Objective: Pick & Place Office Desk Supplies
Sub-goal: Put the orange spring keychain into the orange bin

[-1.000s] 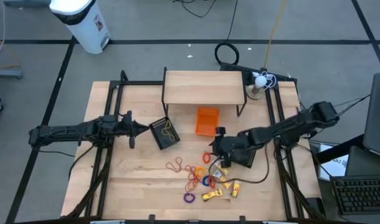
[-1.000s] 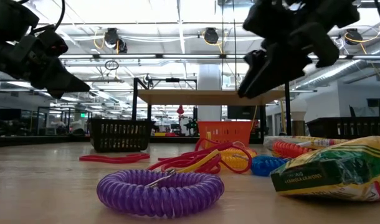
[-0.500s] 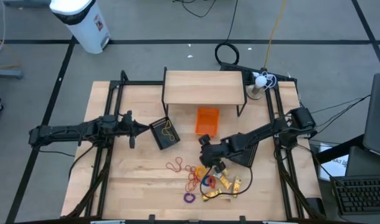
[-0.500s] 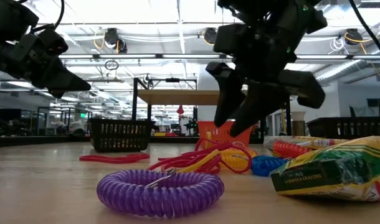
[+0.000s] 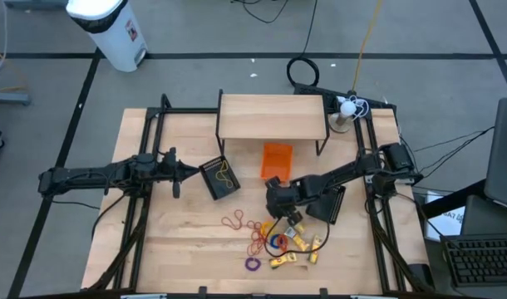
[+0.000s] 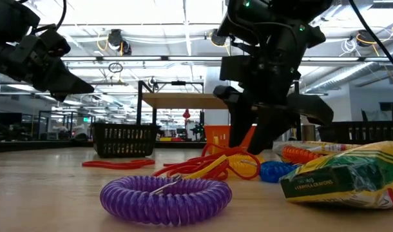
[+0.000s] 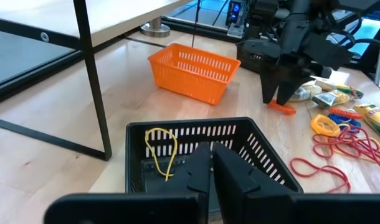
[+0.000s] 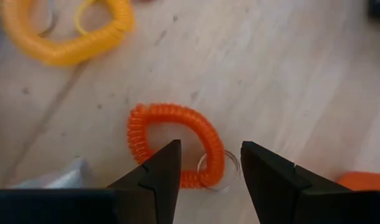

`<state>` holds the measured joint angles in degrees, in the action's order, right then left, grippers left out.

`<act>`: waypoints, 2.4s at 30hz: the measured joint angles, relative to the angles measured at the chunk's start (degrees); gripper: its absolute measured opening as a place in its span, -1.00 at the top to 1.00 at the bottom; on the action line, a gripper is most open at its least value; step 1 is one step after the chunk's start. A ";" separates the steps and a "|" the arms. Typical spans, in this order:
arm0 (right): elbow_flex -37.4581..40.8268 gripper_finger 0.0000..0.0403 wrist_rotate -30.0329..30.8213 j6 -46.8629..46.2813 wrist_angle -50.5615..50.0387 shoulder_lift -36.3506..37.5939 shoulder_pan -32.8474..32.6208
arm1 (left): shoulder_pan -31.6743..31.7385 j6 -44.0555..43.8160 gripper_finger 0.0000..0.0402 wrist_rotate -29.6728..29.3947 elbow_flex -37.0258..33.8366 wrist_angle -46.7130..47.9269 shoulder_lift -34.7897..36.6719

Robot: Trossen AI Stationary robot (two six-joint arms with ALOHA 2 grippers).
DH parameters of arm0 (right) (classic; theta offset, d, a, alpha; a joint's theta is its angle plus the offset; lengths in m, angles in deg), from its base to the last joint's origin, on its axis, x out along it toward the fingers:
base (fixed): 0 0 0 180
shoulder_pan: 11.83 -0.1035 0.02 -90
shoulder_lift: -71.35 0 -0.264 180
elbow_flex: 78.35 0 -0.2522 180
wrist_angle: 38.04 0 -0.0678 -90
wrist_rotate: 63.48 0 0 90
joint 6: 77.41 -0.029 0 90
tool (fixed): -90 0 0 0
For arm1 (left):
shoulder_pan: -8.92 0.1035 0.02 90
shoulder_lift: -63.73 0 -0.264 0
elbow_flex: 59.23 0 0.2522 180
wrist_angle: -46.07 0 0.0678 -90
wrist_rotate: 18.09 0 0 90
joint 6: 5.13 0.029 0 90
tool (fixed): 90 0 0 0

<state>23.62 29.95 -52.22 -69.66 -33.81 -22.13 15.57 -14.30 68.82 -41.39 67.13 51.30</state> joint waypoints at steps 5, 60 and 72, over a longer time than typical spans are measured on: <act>1.14 0.30 -3.41 0.54 1.53 -0.39 0.39 | 0.02 0.00 0.90 -0.02 0.00 -0.17 0.00; 42.57 0.98 -5.77 -24.28 30.15 78.81 4.02 | 0.02 -0.35 0.87 -0.04 0.09 -0.36 0.00; 47.74 0.98 3.11 -25.39 29.55 84.39 3.97 | 0.02 -0.22 0.87 -0.06 0.09 -1.00 0.00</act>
<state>71.35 33.06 -77.61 -40.11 50.58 -18.15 15.60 -14.52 68.75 -41.30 66.13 51.30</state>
